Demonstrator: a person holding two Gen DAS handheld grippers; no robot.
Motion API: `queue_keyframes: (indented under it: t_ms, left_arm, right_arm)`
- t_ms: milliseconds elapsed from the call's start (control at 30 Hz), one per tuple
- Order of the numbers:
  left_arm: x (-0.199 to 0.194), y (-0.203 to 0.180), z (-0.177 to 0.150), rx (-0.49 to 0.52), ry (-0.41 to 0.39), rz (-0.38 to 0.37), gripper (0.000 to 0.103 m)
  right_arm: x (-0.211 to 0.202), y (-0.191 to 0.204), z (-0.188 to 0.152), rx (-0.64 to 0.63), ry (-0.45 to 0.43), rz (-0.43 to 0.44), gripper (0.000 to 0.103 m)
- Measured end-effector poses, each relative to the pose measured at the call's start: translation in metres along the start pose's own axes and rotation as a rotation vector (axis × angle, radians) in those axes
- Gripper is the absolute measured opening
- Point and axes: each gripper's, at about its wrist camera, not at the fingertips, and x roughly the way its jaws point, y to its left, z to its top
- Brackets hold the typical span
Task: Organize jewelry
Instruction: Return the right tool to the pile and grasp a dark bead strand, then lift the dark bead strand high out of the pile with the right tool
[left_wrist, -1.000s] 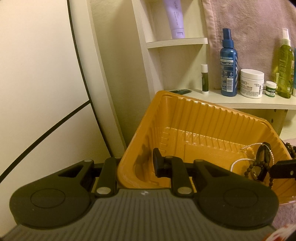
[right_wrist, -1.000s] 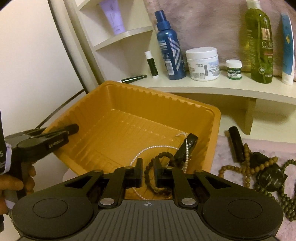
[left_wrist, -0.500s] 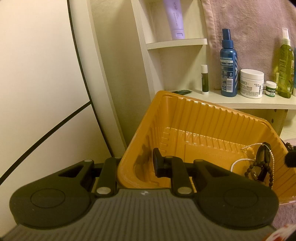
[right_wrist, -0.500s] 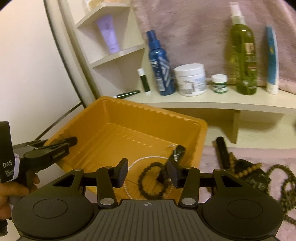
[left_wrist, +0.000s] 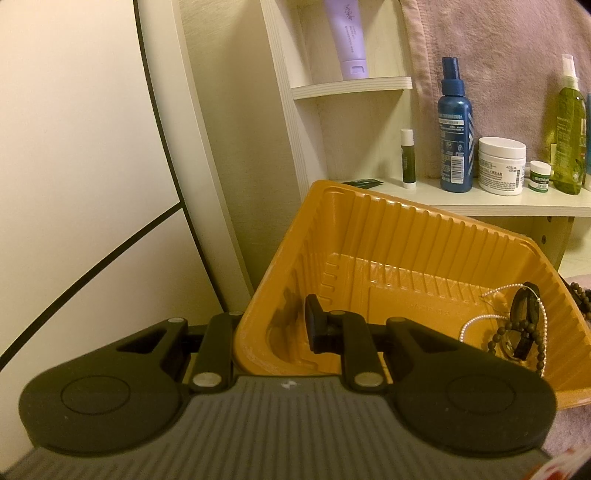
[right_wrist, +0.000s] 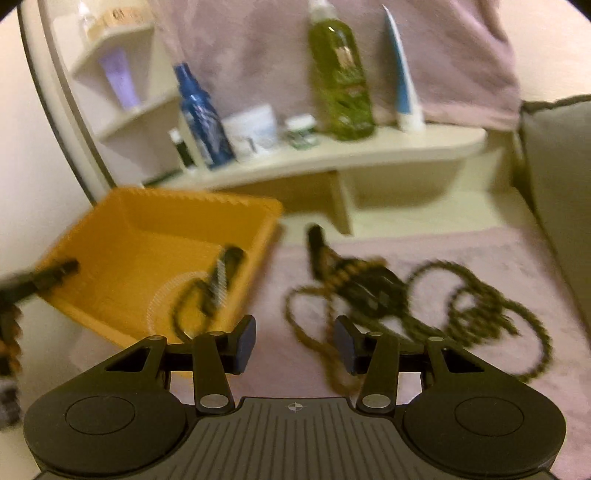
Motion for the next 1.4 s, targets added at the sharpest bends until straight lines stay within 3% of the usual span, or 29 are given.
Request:
queue_keyframes:
  t_ms: [133, 567, 633, 667, 700, 733, 767, 833, 1067, 1400]
  left_arm:
    - [-0.002, 0.000, -0.001, 0.001, 0.000, -0.001, 0.018]
    - [-0.002, 0.000, -0.001, 0.001, 0.002, -0.001, 0.018]
    - [-0.002, 0.000, -0.001, 0.001, 0.001, -0.001, 0.018]
    - [-0.002, 0.000, -0.001, 0.000, 0.001, 0.000, 0.018]
    - [-0.002, 0.000, -0.001, -0.001, 0.004, -0.001, 0.018]
    - [-0.002, 0.000, -0.001, -0.002, 0.005, -0.001, 0.018]
    - [-0.002, 0.000, -0.001, -0.003, 0.005, 0.000, 0.018]
    - [-0.002, 0.000, -0.001, -0.003, 0.004, -0.001, 0.018]
    - [-0.004, -0.002, 0.000, 0.001, -0.002, -0.003, 0.018]
    - [-0.007, -0.003, 0.000, 0.006, -0.008, -0.003, 0.018]
  right_arm:
    - [0.001, -0.006, -0.008, -0.033, 0.018, -0.020, 0.048]
    - [0.048, 0.012, -0.017, -0.351, 0.057, -0.073, 0.047]
    - [0.053, 0.015, -0.020, -0.394, 0.058, -0.088, 0.037]
    - [0.054, 0.016, -0.021, -0.400, 0.051, -0.079, 0.024]
    - [0.054, 0.017, -0.021, -0.402, 0.045, -0.088, 0.018]
    - [0.054, 0.018, -0.021, -0.409, 0.042, -0.102, 0.016]
    - [0.052, 0.019, -0.021, -0.409, 0.039, -0.102, 0.010]
    - [0.045, 0.018, -0.019, -0.382, 0.022, -0.095, 0.007]
    - [0.000, 0.016, 0.007, -0.253, -0.069, -0.040, 0.007]
    - [-0.065, 0.015, 0.078, -0.169, -0.242, -0.032, 0.007]
